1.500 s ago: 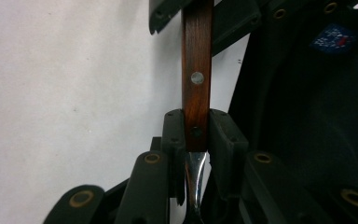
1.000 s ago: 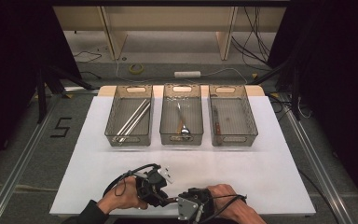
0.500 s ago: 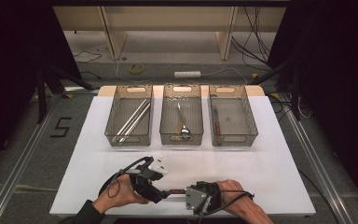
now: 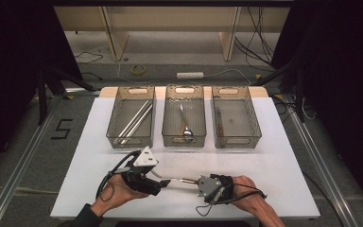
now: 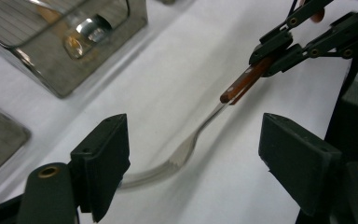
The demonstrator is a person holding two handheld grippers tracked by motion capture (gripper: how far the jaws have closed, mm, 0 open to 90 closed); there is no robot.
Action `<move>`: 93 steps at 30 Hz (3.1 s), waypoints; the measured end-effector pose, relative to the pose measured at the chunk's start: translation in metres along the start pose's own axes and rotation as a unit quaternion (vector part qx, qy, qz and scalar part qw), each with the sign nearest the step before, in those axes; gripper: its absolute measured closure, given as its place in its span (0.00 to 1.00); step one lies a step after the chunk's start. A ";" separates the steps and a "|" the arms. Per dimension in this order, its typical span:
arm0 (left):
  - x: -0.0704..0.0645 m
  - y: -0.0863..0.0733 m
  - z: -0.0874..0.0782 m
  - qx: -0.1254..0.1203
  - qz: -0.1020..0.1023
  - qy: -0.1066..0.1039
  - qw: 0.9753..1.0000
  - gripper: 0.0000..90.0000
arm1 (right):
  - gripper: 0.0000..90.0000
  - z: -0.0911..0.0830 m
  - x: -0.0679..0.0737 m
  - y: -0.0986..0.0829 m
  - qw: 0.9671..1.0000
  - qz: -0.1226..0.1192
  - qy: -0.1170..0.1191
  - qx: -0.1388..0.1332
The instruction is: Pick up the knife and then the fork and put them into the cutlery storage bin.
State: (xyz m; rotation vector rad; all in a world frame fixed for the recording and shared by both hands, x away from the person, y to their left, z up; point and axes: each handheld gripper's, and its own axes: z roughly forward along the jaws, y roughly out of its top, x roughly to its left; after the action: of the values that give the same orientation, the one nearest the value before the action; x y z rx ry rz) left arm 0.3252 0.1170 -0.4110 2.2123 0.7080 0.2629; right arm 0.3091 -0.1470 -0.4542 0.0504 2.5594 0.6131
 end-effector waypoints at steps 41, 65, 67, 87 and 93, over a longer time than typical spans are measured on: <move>0.019 -0.031 -0.025 -0.130 -0.067 0.051 0.988 0.19 | 0.90 -0.033 -0.093 -0.067 0.950 0.298 -0.081 -0.041; 0.018 -0.033 -0.026 -0.137 -0.071 0.058 0.986 0.18 | 0.90 -0.027 -0.163 -0.079 0.898 0.427 -0.104 -0.017; 0.017 -0.033 -0.026 -0.136 -0.069 0.059 0.987 0.18 | 0.90 -0.025 -0.167 -0.080 0.896 0.433 -0.102 -0.014; 0.018 -0.033 -0.027 -0.145 -0.073 0.063 0.985 0.18 | 0.90 0.002 -0.188 -0.090 0.864 0.491 -0.107 0.033; 0.018 -0.033 -0.026 -0.144 -0.072 0.064 0.985 0.18 | 0.90 0.007 -0.191 -0.089 0.860 0.498 -0.105 0.038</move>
State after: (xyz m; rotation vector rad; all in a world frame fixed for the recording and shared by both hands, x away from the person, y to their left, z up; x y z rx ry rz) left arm 0.3161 0.1613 -0.4183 1.8742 0.8389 0.4098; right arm 0.4863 -0.2525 -0.4086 1.4451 2.1833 0.7857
